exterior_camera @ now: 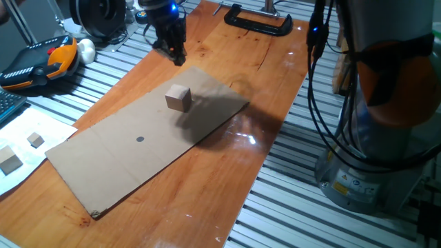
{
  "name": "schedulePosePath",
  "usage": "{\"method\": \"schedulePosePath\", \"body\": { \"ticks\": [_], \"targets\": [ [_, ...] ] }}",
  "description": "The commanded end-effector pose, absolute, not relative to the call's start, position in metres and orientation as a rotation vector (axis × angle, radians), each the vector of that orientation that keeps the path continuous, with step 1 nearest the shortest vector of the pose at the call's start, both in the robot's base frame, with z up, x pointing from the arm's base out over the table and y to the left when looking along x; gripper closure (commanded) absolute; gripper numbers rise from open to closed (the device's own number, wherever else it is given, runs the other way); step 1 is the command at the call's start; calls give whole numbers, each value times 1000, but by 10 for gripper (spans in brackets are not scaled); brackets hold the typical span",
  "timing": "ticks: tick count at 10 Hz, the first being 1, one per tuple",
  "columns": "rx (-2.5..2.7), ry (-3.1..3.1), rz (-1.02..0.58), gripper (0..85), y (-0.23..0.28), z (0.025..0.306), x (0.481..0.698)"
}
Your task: Grab the block and place it at the designated location
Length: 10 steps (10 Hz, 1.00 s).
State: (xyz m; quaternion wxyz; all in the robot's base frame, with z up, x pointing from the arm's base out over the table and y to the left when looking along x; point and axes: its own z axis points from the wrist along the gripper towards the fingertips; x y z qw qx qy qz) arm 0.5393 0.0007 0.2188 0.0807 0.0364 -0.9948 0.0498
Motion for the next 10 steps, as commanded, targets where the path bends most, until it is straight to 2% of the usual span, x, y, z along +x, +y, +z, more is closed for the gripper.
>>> {"method": "schedulePosePath", "body": {
  "ticks": [1, 3, 6, 10],
  "targets": [
    [116, -2975, 150, 313, -2, 212, 548],
    [163, -2985, 151, 150, -2, 187, 563],
    [221, -2995, 140, 23, -9, 155, 577],
    [234, -2989, 96, 0, -22, 125, 588]
  ]
}}
